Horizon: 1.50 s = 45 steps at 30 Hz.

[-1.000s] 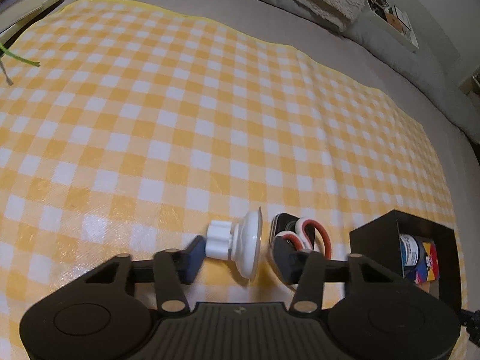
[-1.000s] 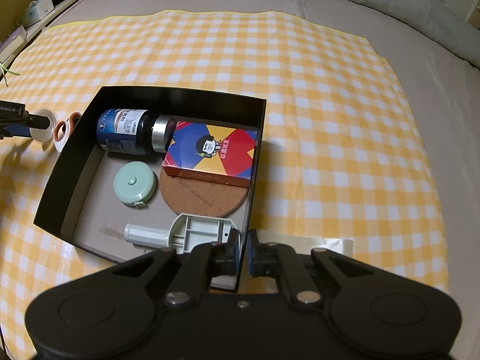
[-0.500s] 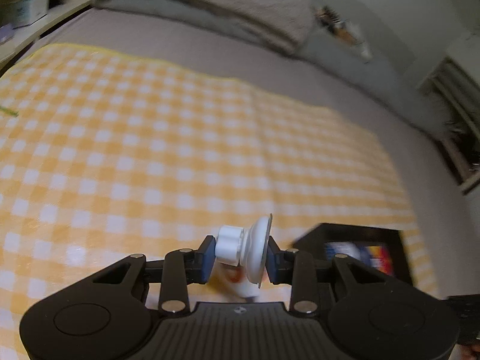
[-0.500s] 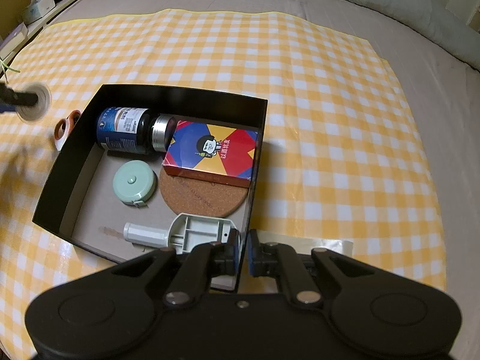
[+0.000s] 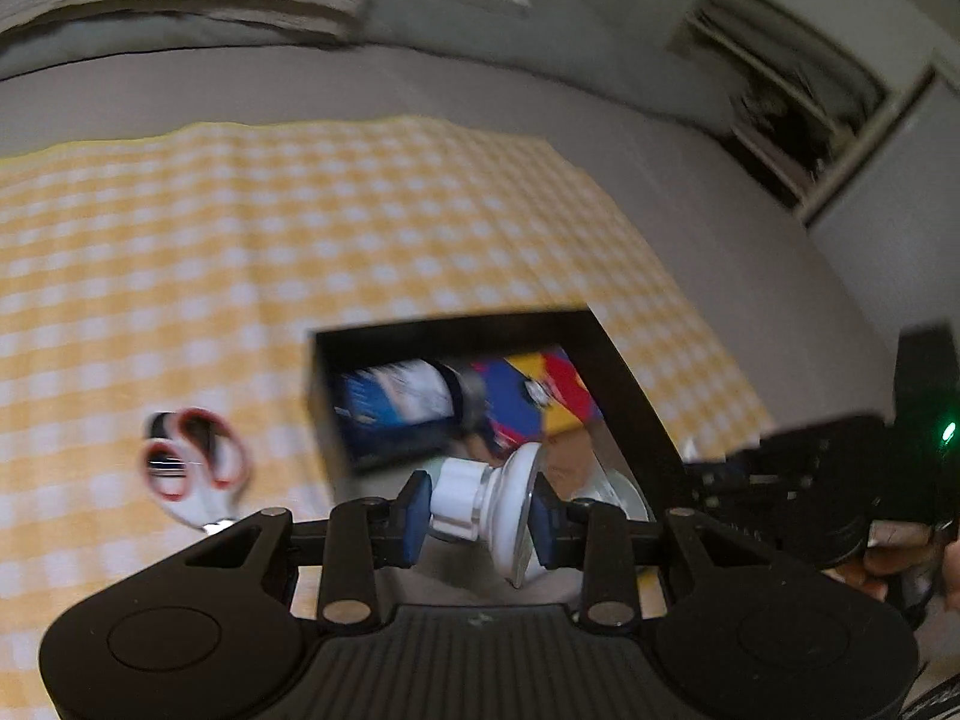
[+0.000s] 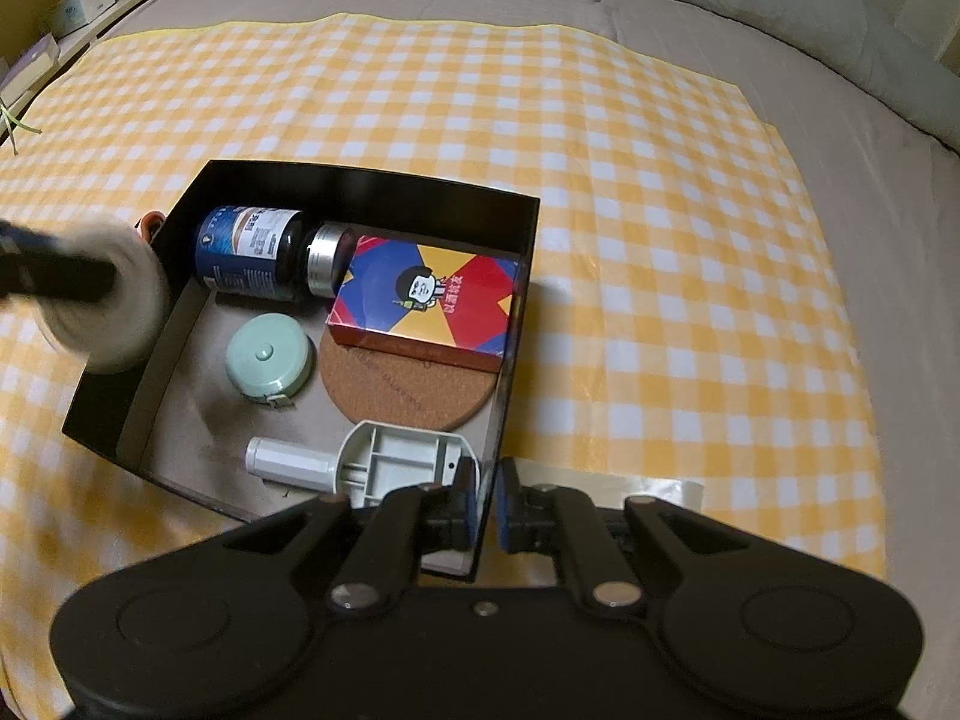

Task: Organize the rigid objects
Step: 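Carry the suction-cup holder with the left gripper into the black box, then open the left gripper and move it toward the orange-handled scissors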

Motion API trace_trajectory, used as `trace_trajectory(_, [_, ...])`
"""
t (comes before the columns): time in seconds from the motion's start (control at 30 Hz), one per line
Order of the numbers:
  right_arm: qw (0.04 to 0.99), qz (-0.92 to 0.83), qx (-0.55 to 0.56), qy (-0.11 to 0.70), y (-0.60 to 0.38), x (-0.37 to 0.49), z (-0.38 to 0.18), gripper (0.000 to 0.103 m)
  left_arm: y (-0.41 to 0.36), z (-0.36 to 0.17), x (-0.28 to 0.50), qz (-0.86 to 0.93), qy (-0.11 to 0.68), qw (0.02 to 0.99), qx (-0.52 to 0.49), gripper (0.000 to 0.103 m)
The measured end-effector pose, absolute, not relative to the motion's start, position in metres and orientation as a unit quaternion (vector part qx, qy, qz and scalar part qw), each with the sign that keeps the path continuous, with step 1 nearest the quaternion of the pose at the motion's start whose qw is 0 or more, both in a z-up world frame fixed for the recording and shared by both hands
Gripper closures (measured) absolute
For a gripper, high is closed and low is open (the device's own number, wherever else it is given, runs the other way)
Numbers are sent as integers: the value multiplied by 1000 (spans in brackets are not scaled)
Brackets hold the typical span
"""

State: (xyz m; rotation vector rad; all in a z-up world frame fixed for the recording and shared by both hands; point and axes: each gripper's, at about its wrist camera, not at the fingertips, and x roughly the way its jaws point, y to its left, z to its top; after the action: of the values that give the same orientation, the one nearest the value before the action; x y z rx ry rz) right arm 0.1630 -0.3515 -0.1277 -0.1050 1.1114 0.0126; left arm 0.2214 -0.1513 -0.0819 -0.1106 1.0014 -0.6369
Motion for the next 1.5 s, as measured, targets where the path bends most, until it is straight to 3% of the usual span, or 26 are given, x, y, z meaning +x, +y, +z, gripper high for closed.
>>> trace_trajectory(0.57, [849, 11, -55, 525, -353, 161, -127, 95, -246, -122, 214, -334, 453, 816, 128, 68])
trace_trajectory(0.67, [849, 12, -55, 525, -353, 161, -127, 94, -250, -128, 214, -336, 457, 812, 134, 53])
trace_trajectory(0.73, [849, 13, -55, 525, -353, 161, -127, 94, -250, -130, 215, -335, 460, 811, 132, 37])
trace_trajectory(1.03, [849, 13, -55, 525, -353, 161, -127, 94, -237, -120, 213, -320, 460, 819, 122, 6])
trace_trajectory(1.13, [849, 13, -55, 525, -353, 161, -127, 94, -233, -114, 211, -319, 456, 822, 120, 1])
trace_trajectory(1.5, [847, 17, -58, 528, -351, 159, -128, 94, -219, -97, 198, -322, 446, 826, 124, 0])
